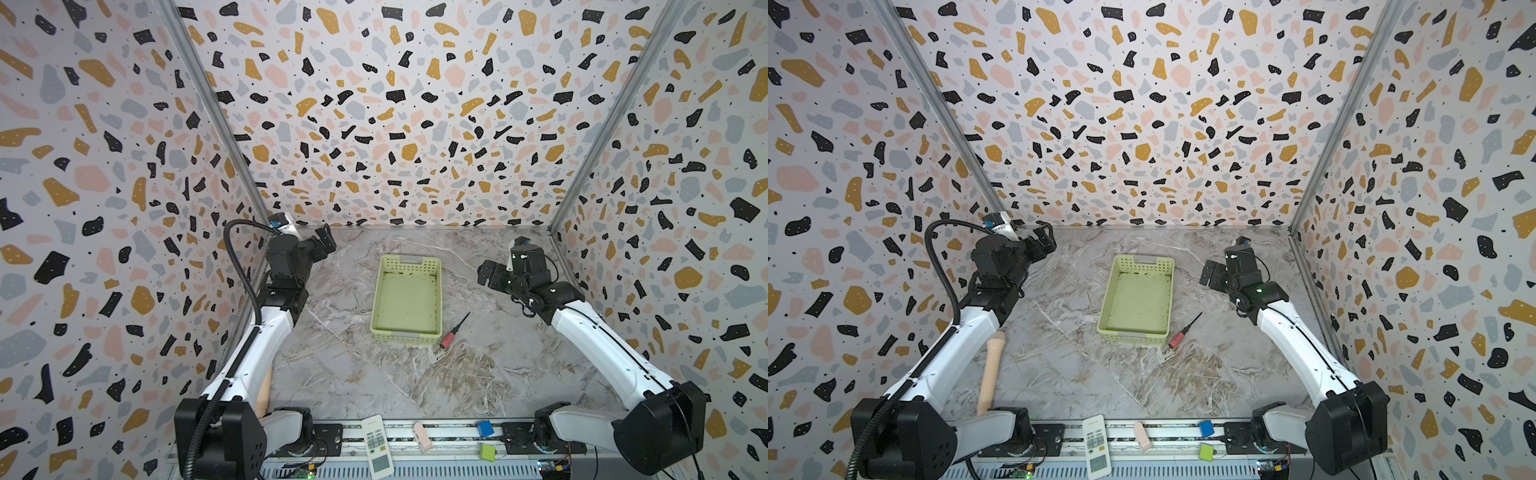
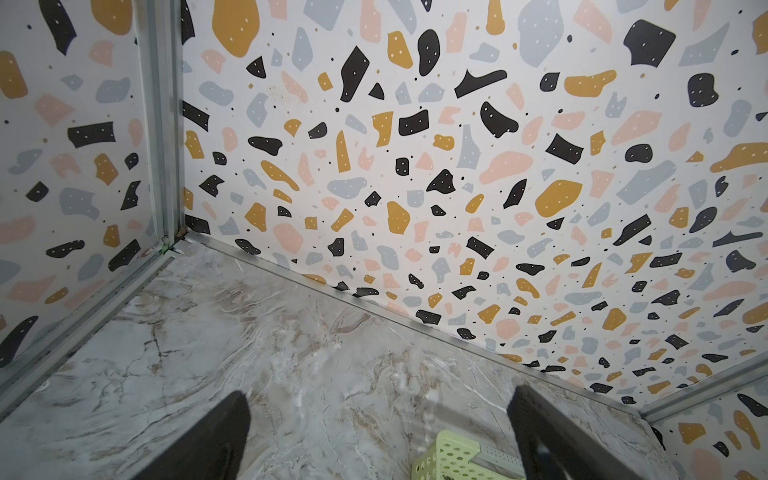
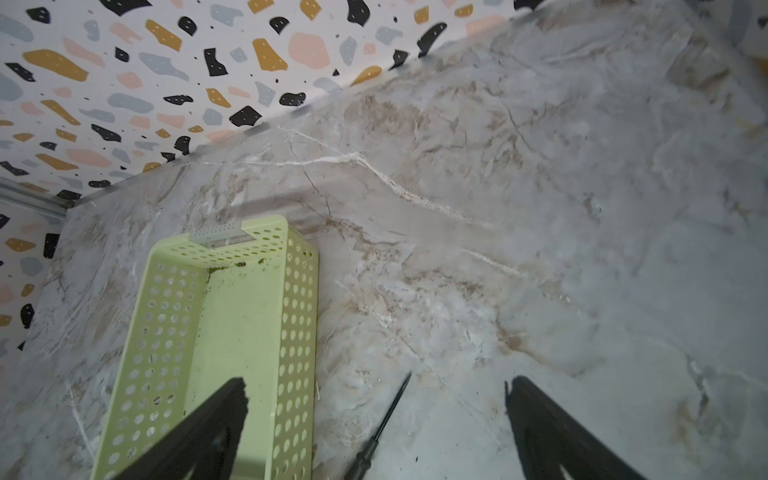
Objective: Put the screwdriver in the bin
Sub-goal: 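Raise both arms from rest and swing the right gripper toward the screwdriver, then lower the open right gripper over the red screwdriver handle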
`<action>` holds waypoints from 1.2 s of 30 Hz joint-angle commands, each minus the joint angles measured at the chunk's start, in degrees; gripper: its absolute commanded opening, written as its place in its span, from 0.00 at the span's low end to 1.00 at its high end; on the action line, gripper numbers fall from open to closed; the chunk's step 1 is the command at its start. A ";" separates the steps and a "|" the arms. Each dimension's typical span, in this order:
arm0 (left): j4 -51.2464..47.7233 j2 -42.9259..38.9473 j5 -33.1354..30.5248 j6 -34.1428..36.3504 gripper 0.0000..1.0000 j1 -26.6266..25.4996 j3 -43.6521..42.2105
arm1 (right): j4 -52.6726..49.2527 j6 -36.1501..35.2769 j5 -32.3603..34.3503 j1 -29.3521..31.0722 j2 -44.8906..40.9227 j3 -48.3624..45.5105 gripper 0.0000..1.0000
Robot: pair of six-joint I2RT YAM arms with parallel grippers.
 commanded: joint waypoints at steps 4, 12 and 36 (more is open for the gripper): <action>0.51 -0.57 -1.14 1.04 1.00 0.28 0.57 | -7.10 14.29 2.76 1.96 1.76 -0.65 0.99; 1.14 -0.46 -0.91 1.07 0.99 0.36 0.00 | -14.53 26.17 2.24 7.40 9.45 -0.12 0.95; 0.94 0.15 -2.02 2.32 1.00 0.63 -0.31 | -11.78 40.17 -6.82 17.65 18.32 -3.96 0.82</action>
